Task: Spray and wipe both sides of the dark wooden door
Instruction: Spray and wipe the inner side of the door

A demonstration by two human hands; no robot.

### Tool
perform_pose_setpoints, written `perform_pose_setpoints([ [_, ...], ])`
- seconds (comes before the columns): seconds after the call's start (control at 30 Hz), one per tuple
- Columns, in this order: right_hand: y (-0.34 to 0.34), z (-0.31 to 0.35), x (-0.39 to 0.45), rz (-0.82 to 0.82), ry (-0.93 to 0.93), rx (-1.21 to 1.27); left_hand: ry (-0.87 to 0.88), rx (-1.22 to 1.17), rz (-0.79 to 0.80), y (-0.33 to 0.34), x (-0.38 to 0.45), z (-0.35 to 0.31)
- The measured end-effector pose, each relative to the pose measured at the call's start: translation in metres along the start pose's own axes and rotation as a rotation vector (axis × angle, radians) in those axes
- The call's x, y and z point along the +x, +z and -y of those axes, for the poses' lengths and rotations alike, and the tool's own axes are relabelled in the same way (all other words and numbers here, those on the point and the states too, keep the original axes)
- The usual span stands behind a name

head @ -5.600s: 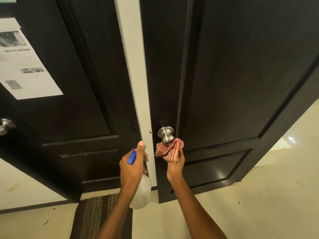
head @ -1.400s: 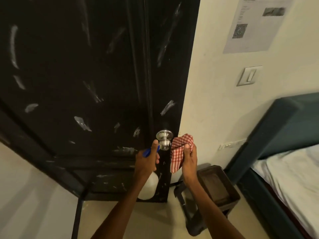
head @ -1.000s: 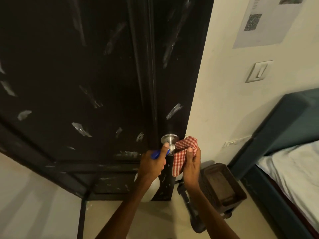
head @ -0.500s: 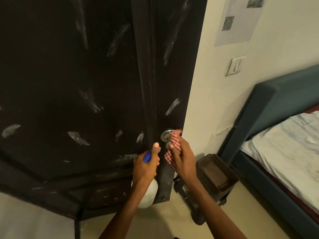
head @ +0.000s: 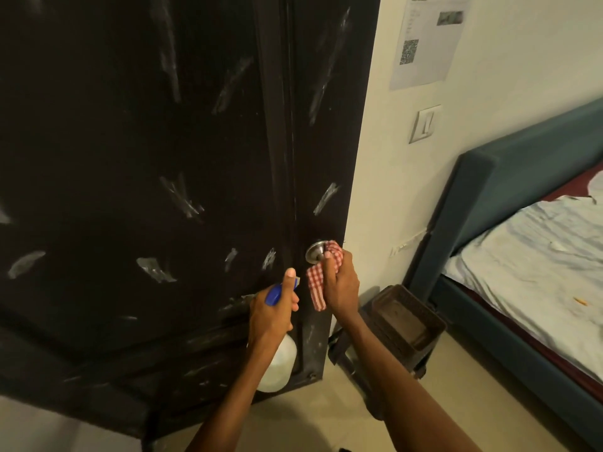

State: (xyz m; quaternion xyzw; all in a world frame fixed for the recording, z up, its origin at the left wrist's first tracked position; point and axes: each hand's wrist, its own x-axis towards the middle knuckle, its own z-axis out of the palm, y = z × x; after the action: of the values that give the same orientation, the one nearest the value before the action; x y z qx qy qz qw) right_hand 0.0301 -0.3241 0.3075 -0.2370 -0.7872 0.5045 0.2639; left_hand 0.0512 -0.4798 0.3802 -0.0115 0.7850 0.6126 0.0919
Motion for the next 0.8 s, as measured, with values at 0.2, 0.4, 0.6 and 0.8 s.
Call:
perform_pose_setpoints([
  [0.2,0.012,0.003,0.001,0.119,0.747,0.979,-0.019,-0.029,0.029,-0.003,0.002,-0.001],
  [0.4,0.016,0.015,-0.001,-0.104,0.553,0.815,-0.037,-0.045,0.029,0.0,0.01,-0.005],
  [0.6,-0.002,-0.005,0.009,-0.045,-0.478,-0.534,0.002,-0.003,0.015,0.003,0.01,-0.007],
  [0.8,-0.017,-0.006,0.019,0.239,-0.923,-1.064,0.041,0.04,0.012,0.009,0.005,-0.013],
])
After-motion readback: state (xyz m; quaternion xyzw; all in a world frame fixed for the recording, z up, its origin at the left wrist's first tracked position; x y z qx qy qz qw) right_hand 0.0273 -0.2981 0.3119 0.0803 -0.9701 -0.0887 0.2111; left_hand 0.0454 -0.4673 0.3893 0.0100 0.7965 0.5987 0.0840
